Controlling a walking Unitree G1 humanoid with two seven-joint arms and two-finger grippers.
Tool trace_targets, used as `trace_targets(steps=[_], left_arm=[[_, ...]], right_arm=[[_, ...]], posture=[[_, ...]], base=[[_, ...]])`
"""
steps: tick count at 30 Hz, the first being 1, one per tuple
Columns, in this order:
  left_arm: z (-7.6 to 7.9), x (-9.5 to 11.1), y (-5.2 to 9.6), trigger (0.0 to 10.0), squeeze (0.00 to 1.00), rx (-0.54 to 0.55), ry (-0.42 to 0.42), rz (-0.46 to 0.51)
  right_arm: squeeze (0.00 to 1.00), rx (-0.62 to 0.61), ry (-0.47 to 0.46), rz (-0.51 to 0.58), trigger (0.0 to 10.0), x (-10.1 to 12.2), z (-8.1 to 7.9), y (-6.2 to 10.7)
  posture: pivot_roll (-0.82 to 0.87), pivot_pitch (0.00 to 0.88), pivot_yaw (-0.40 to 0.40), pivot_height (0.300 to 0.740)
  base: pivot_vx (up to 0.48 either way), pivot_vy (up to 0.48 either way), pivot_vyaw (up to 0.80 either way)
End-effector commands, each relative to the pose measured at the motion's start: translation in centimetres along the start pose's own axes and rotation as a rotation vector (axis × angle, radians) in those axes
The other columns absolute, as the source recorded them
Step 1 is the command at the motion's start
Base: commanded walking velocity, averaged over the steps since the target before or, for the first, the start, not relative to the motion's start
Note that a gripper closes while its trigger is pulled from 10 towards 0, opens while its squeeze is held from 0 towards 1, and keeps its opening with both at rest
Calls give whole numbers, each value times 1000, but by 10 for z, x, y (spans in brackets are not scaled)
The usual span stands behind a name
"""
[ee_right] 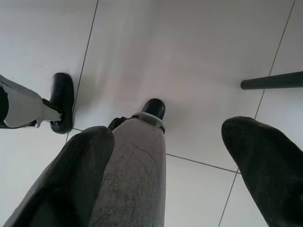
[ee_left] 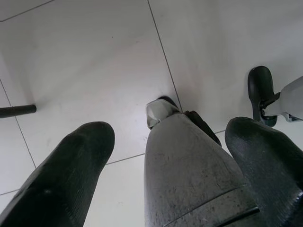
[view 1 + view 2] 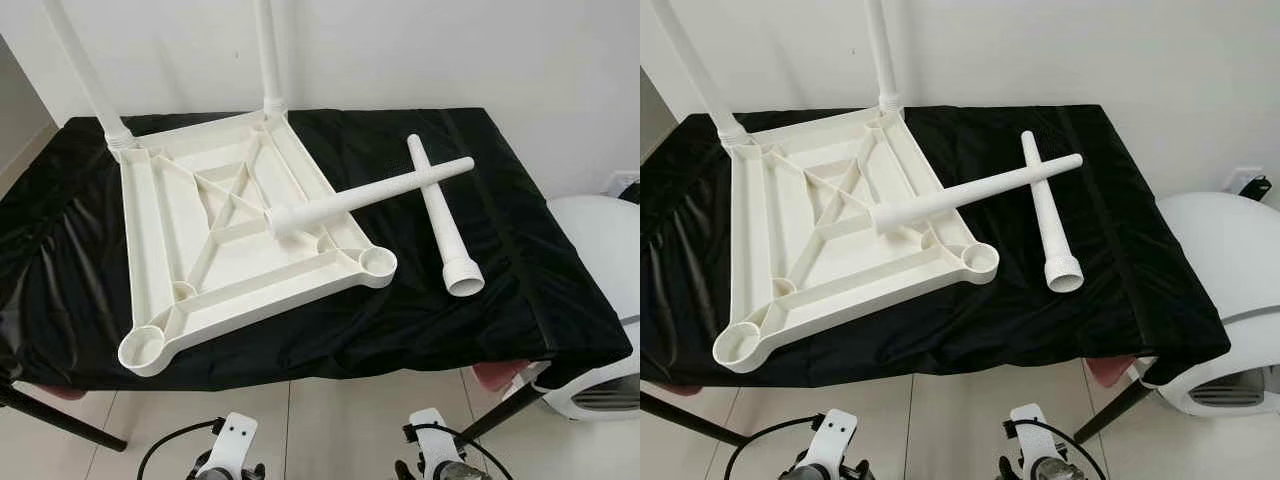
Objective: Building children table
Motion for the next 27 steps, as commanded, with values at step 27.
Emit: trace_targets(steps=[27], left_arm=[[-9, -10, 2, 10000, 0, -7, 82, -32]], right_arm=[[0, 12, -4, 8, 10000, 5, -7, -2]], posture=[[-75, 0, 72, 740]], base=[[0, 0, 0]])
Point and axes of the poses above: a point about 5 cm out from each wrist's last joint towards the gripper, its own y axis pointing back from the gripper into the wrist, its own x axis along the axis of the wrist's last joint, z = x × y, the point moved 3 cm from there along -y, pointing out of the wrist towards the gripper, and after that the axes turned 2 degrees about y, right-handed, at the moved point
